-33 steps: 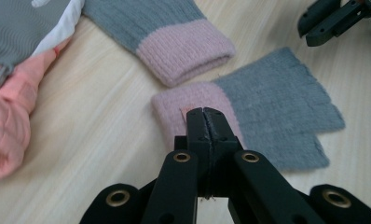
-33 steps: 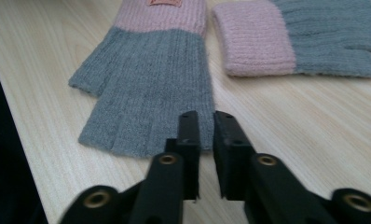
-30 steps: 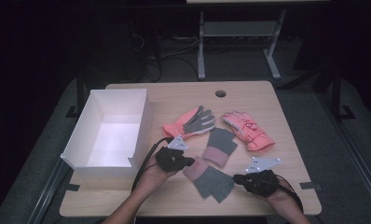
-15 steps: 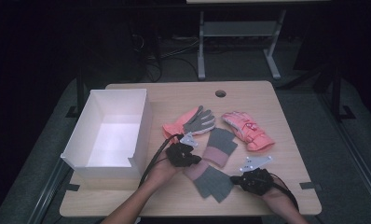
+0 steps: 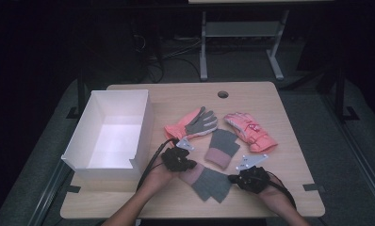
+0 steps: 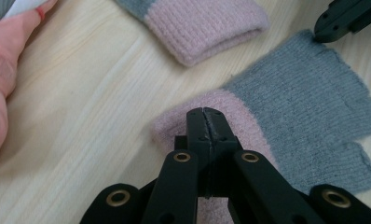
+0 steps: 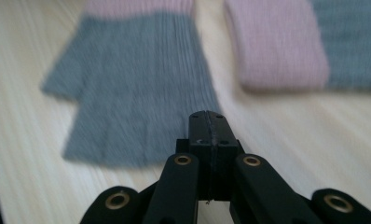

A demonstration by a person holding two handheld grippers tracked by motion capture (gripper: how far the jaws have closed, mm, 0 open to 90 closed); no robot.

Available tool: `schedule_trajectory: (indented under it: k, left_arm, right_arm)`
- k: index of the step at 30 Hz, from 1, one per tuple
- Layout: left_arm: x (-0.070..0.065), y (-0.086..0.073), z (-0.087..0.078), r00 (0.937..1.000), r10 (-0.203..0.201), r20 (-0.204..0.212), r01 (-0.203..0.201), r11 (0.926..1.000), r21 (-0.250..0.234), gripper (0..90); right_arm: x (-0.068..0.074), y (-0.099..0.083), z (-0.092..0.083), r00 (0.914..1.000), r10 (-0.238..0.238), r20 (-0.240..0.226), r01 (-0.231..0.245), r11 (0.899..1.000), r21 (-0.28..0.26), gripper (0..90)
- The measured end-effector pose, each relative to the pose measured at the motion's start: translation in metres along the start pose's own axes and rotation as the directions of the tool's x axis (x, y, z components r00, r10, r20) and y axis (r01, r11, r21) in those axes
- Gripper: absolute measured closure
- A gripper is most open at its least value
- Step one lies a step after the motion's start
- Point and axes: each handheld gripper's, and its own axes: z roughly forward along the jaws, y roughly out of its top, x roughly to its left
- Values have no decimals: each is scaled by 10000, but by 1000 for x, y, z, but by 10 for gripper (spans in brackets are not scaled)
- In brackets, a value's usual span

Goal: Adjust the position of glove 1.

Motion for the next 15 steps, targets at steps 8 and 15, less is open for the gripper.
schedule_trajectory:
  k: [8,15]
  left_arm:
    - [-6,-5,-4,9995,-241,-198,244,9996,135,898]
    - [-17,-21,-15,9984,-554,-132,556,9984,129,898]
  right_arm:
    - [12,4,8,9985,-335,-440,341,9993,131,900]
    - [9,12,14,9982,-443,-416,447,9990,92,900]
